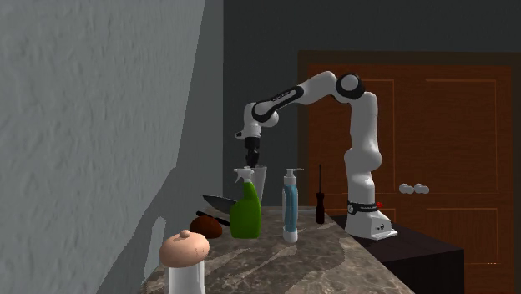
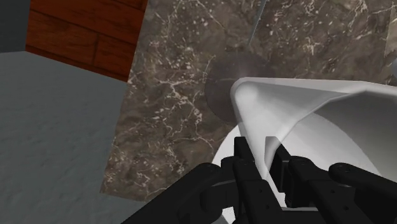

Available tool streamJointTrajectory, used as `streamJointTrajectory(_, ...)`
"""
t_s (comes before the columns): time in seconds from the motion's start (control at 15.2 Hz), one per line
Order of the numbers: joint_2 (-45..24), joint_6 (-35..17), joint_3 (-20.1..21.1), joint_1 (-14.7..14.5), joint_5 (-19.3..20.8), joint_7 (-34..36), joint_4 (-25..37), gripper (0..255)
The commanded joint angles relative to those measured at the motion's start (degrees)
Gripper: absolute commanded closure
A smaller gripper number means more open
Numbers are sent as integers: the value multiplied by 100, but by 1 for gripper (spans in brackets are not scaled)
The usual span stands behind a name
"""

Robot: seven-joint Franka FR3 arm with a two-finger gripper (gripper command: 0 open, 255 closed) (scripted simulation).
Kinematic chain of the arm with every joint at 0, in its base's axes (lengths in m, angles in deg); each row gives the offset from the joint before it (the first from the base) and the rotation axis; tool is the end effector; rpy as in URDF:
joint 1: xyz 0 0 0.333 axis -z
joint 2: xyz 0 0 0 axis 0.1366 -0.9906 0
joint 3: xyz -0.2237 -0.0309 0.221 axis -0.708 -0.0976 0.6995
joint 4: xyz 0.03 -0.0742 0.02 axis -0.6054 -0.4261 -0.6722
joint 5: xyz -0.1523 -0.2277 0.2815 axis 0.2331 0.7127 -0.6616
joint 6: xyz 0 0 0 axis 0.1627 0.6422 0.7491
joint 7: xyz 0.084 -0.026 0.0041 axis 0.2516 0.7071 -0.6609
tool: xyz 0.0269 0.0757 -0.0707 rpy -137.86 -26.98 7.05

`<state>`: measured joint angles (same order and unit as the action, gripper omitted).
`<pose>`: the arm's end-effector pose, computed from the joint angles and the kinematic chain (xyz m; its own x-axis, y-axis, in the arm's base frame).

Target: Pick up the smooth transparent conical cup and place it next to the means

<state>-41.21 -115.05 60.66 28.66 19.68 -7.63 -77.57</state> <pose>0.4505 -0.2539 0.4297 0.9919 0.1127 0.0585 0.1204 -0.9812 -0.1511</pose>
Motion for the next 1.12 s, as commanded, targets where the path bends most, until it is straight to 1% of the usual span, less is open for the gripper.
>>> streamJointTrajectory(0.0,-13,-6,5,-5,-3,-3,-25,255)
streamJointTrajectory(0.2,-13,-6,4,-7,-3,-3,-25,255)
streamJointTrajectory(0.26,-4,-8,2,-4,-1,-6,-36,0)
streamJointTrajectory(0.59,-13,-6,4,-7,-3,-3,-25,0)
streamJointTrajectory(0.86,152,713,-40,39,82,48,530,0)
streamJointTrajectory(1.06,152,713,-40,39,83,48,530,0)
